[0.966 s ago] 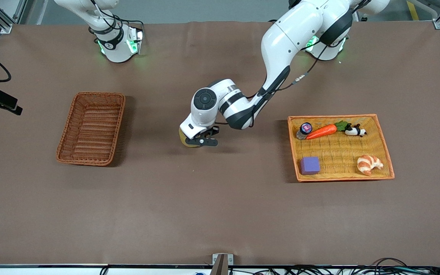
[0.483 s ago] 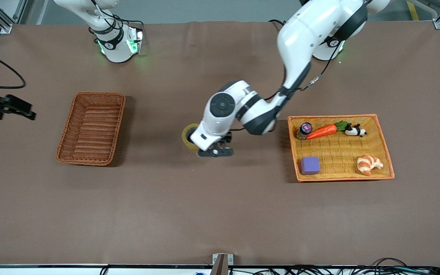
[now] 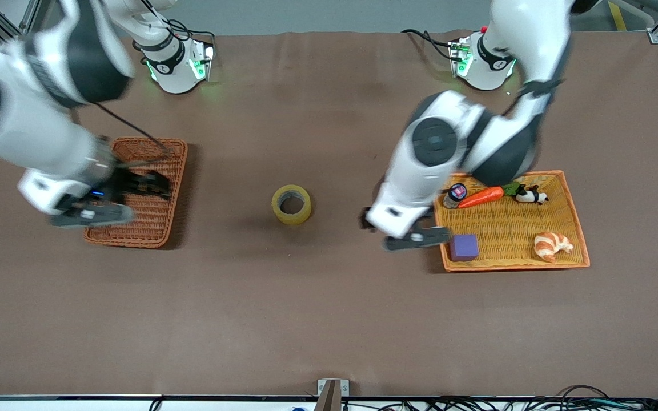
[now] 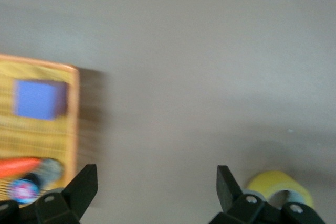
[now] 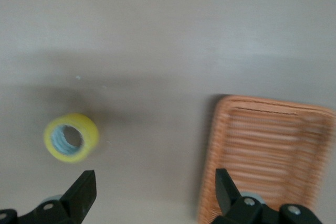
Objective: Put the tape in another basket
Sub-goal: 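Set the tape down mid-table while the right gripper reaches toward it, then grasp the tape rim with the right gripper while the left gripper withdraws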
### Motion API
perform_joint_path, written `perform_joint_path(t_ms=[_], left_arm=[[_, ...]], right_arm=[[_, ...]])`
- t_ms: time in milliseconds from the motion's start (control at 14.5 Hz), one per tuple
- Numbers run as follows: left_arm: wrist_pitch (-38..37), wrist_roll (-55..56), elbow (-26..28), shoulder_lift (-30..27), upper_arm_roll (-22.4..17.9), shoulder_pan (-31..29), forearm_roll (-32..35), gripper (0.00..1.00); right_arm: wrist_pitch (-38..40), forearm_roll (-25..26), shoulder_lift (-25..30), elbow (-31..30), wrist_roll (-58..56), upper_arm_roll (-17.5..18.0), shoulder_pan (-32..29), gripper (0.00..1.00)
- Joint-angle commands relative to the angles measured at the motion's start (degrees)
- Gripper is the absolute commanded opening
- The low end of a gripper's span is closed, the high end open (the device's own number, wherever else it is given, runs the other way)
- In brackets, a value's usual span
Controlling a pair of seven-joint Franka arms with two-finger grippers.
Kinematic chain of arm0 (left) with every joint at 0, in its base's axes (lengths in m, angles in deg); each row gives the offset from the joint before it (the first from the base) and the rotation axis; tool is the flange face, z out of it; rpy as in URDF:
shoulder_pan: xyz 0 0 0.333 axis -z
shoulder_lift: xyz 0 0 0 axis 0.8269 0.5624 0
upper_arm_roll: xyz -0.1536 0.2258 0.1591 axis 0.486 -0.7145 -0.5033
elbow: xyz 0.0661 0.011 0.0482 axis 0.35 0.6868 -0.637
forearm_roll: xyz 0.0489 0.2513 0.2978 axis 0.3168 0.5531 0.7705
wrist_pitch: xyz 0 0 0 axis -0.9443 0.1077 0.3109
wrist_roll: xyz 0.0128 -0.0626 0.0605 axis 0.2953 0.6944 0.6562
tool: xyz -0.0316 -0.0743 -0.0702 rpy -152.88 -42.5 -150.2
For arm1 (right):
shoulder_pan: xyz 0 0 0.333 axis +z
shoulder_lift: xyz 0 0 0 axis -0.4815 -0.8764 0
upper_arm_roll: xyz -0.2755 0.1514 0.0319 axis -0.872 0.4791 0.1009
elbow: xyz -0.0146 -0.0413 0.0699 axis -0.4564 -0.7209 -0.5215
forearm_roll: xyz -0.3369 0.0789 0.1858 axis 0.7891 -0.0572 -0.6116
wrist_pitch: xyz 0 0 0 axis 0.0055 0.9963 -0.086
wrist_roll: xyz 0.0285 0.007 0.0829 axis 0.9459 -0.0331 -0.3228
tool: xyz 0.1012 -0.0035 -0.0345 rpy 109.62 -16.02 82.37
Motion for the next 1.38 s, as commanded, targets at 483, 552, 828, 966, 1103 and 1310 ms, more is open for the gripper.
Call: perform_joint_path(t_ms=[483, 552, 828, 966, 1103, 1310], left_arm=[[-0.7, -21.4, 17.0, -23.3, -0.2, -16.8, -7.2, 1.0], [-2.7, -23.0, 16.8, -24.4, -0.5, -17.0, -7.4, 1.0], [-8.6, -31.0, 16.0, -28.6, -4.7, -17.0, -7.0, 1.0], [-11.8, -31.7, 17.0, -30.9, -5.0, -17.0, -7.1, 1.0], [-12.0, -31.6, 16.8, -30.9, -5.1, -17.1, -7.5, 1.0], [-12.4, -32.1, 16.8, -30.9, -7.3, -17.1, -7.7, 1.0]], right_arm=[[-29.7, 4.3, -9.7, -18.1, 16.9, 1.7, 14.2, 1.0], [-32.5, 4.3, -10.6, -19.6, 17.0, 1.7, 15.3, 1.0], [-37.1, 4.6, -15.1, -20.0, 17.4, 1.7, 17.5, 1.0], [-38.7, 6.7, -17.2, -19.8, 19.2, 1.6, 17.9, 1.0], [-39.7, 9.4, -18.3, -19.7, 21.6, 1.6, 17.7, 1.0], [-39.6, 10.6, -18.6, -19.6, 21.8, 1.7, 17.9, 0.47]])
